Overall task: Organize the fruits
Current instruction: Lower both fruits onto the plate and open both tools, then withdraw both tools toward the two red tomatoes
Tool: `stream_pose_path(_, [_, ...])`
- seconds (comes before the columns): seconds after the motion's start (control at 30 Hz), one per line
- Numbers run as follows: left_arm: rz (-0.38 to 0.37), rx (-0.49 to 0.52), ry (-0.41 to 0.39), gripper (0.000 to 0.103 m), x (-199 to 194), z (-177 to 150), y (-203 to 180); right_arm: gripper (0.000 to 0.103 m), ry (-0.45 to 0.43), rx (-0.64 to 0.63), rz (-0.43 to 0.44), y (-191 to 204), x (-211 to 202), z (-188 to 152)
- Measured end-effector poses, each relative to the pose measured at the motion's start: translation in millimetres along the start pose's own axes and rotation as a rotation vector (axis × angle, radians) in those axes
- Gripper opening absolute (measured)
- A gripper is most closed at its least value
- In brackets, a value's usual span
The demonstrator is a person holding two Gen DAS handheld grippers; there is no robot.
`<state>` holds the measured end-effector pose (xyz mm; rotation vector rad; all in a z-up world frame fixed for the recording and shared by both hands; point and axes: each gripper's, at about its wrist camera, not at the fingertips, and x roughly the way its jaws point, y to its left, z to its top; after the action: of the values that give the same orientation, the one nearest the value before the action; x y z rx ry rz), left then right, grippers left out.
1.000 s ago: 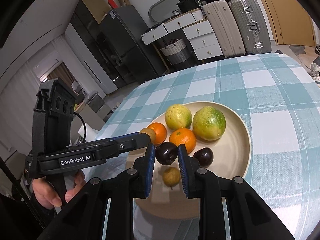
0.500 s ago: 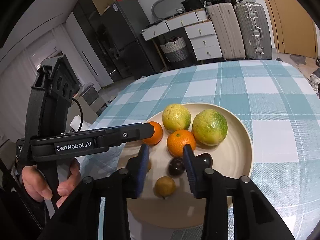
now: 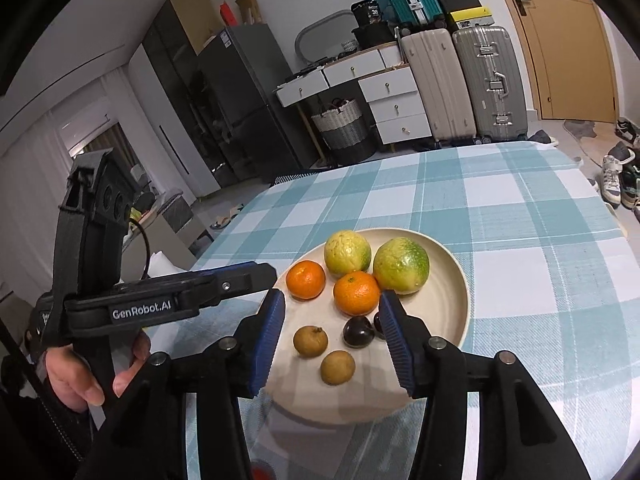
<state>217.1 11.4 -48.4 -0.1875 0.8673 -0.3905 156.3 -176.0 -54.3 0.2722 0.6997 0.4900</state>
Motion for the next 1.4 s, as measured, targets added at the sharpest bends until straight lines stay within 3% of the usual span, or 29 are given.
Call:
stream_pose_path(0.37, [0.032, 0.032, -0.006, 0.030, -34, -27, -19, 0.060, -0.030, -0.017, -0.009, 16, -29, -7])
stream_pose_path(0.5, [0.050, 0.032, -0.022, 0.044, -48, -35, -22, 0.063, -0.041, -0.018, -0.011, 20, -39, -10])
stream_pose_path(0.67, [0.086, 0.032, -0.037, 0.048, -64, -47, -25, 0.068, -0.051, -0.025, -0.011, 28, -52, -16])
stream_pose_path(0.73, [0.105, 0.030, -0.046, 0.062, -68, -52, -26, 0.071, -0.056, -0.032, -0.014, 31, -57, -18])
stream_pose_path(0.93, [0.157, 0.058, -0.066, 0.074, -81, -71, -31, 0.082, -0.062, -0.047, -0.019, 38, -69, -29])
stream_pose_path(1.0, [0.155, 0.056, -0.058, 0.082, -81, -76, -31, 0.083, -0.057, -0.046, -0.021, 39, -72, -32])
stream_pose_path(1.17, [0.151, 0.049, -0.034, 0.085, -86, -95, -32, 0.088, -0.042, -0.020, -0.026, 36, -77, -43])
stream_pose_path(1.33, [0.146, 0.021, -0.017, 0.101, -86, -111, -30, 0.088, -0.025, -0.005, -0.037, 33, -81, -56])
stream_pose_path(1.4, [0.132, 0.011, -0.013, 0.101, -87, -119, -28, 0.088, -0.014, 0.000, -0.043, 32, -82, -61])
